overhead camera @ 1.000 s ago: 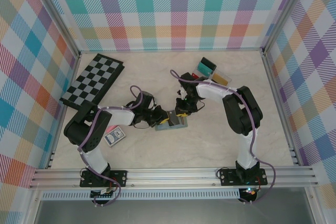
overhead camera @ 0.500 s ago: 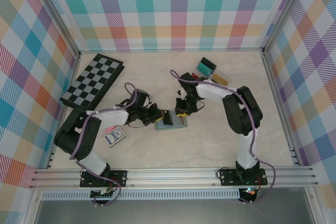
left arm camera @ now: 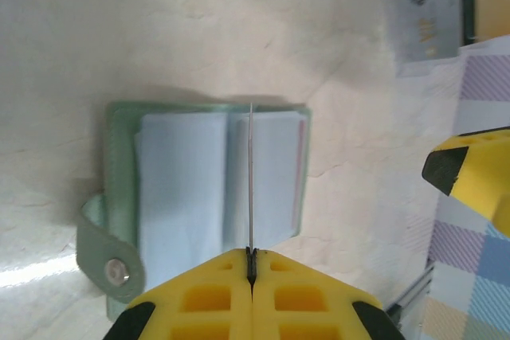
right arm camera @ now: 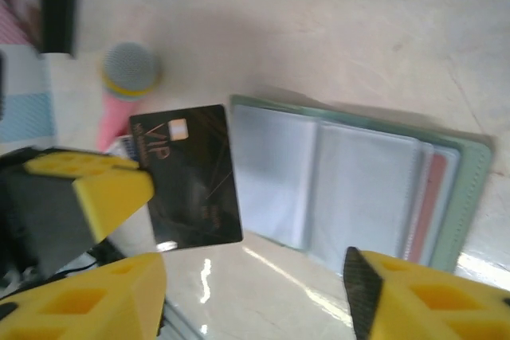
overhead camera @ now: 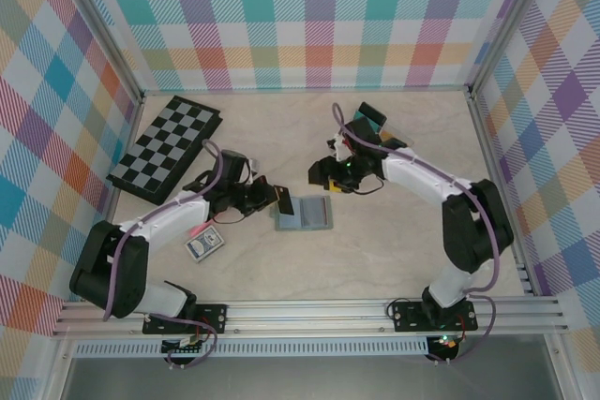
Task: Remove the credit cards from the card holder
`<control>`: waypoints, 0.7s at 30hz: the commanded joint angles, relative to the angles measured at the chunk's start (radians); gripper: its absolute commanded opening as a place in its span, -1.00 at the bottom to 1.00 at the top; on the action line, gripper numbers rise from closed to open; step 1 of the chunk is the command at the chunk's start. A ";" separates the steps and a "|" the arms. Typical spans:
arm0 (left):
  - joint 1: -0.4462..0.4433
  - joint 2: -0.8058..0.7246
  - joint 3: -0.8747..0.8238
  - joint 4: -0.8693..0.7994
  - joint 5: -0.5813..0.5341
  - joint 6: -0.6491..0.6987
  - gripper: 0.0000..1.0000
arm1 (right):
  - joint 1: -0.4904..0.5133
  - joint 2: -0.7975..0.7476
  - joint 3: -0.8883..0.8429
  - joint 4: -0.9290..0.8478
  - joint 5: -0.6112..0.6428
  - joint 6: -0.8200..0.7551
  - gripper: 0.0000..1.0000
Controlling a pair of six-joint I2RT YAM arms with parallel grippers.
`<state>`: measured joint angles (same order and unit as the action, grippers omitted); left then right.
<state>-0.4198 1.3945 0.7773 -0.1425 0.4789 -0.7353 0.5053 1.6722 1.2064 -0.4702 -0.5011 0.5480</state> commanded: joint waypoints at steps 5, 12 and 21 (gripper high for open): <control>0.031 -0.059 0.089 0.171 0.142 -0.145 -1.00 | -0.062 -0.045 -0.119 0.341 -0.314 0.231 0.35; 0.038 -0.082 0.115 0.306 0.194 -0.256 -1.00 | -0.070 -0.058 -0.148 0.604 -0.472 0.411 0.30; 0.041 -0.103 0.098 0.353 0.191 -0.314 -1.00 | -0.071 -0.070 -0.170 0.747 -0.537 0.519 -0.15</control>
<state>-0.3965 1.3178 0.8669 0.1715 0.6472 -1.0130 0.4389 1.6321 1.0523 0.1799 -0.9787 1.0115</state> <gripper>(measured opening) 0.043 0.437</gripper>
